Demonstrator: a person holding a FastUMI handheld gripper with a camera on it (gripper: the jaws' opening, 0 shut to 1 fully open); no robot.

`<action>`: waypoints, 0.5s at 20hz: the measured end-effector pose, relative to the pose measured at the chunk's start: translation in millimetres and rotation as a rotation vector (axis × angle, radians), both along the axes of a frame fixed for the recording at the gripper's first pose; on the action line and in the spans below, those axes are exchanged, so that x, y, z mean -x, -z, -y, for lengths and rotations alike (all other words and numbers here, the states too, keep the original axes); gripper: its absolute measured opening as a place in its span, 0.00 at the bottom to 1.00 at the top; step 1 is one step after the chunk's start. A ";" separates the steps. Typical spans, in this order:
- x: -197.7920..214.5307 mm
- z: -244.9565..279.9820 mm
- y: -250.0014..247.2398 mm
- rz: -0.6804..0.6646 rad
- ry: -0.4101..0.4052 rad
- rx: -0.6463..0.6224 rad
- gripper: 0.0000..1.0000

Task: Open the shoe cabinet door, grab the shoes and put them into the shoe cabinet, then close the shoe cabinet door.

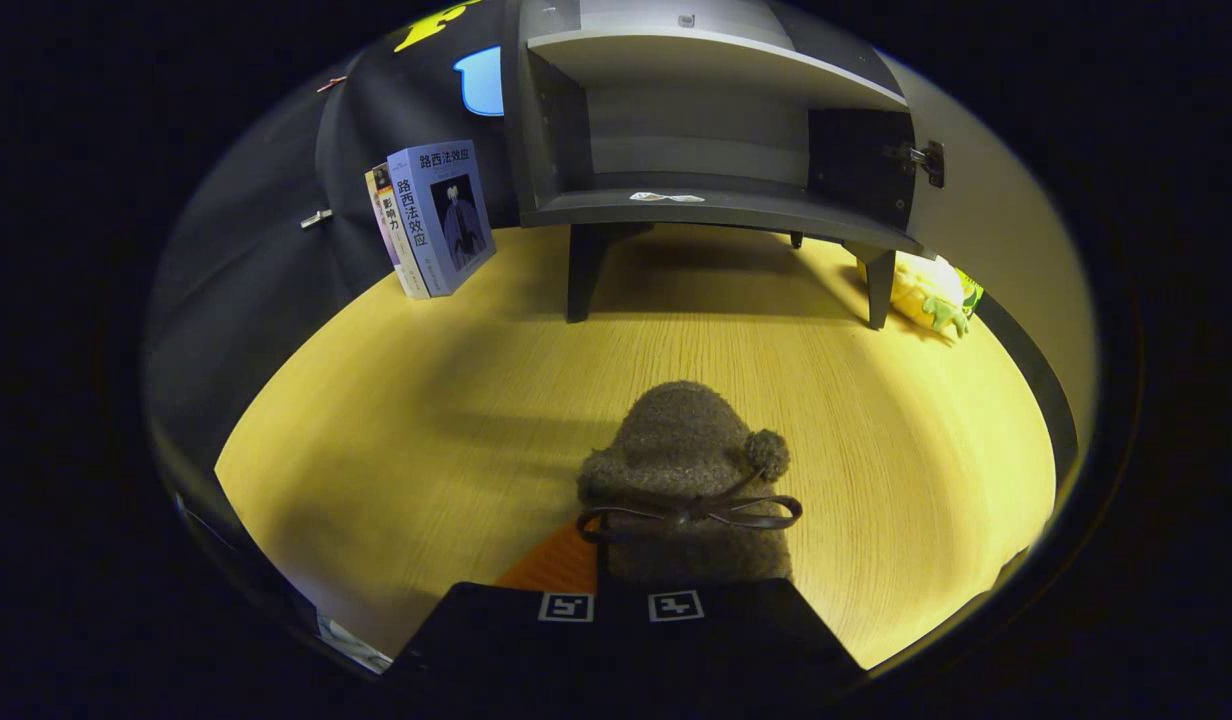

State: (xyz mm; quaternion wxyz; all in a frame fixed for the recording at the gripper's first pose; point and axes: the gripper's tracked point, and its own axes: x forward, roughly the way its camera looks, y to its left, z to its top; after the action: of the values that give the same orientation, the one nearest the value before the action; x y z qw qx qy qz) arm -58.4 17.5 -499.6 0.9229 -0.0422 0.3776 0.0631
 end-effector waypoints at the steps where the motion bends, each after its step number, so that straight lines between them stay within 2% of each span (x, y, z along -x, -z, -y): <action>1: 0.6 2.7 -11.6 0.007 0.005 -0.005 0.05; 6: -7.4 12.0 -101.1 0.125 -0.041 -0.007 0.05; 10: -4.5 18.3 -180.9 0.232 -0.142 0.015 0.05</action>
State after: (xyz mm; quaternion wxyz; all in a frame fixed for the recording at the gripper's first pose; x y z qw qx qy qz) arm -53.9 -0.8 -318.7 0.9533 -0.0826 0.2647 0.1200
